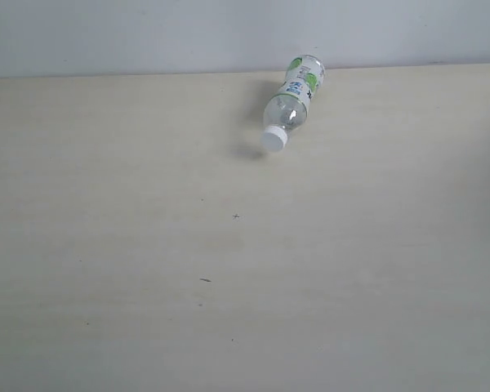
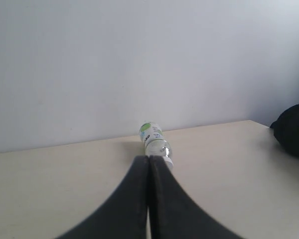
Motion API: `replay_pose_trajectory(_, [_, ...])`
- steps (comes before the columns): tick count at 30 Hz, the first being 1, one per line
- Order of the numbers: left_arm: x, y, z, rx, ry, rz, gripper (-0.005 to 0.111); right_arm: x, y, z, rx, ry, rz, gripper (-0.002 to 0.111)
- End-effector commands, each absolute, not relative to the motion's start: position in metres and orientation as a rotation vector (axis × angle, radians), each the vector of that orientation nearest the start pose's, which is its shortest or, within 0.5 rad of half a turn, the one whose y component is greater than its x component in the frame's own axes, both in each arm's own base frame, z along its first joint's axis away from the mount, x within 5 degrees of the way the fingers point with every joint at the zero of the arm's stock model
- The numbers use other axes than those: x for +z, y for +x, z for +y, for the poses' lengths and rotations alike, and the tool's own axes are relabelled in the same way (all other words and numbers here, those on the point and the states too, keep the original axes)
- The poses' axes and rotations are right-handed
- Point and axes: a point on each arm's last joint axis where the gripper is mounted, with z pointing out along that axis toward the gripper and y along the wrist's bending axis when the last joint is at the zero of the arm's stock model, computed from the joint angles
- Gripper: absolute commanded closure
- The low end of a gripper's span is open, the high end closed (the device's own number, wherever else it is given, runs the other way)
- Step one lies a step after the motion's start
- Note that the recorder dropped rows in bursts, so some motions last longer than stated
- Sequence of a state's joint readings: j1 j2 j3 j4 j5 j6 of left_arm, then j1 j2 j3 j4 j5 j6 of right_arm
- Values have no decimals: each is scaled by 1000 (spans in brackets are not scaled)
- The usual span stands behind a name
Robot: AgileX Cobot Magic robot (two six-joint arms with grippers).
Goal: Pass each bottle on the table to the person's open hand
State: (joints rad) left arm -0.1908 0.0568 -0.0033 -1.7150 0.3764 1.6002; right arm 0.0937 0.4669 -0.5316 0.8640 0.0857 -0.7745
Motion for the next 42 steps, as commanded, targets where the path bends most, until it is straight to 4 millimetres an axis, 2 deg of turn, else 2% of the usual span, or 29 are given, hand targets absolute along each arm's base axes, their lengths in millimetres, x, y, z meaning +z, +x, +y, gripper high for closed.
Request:
replay_pose_trajectory(1, [215, 47, -43, -533, 347, 1469, 107, 351, 99, 15, 210, -37, 1480, 108])
replay_pose_trajectory(21, [215, 47, -43, -533, 347, 1469, 107, 362, 72, 12, 229, -21, 1362, 108])
replay_pose_trajectory(42, [215, 47, -43, -533, 347, 1469, 107, 357, 73, 11, 202, -18, 1362, 108])
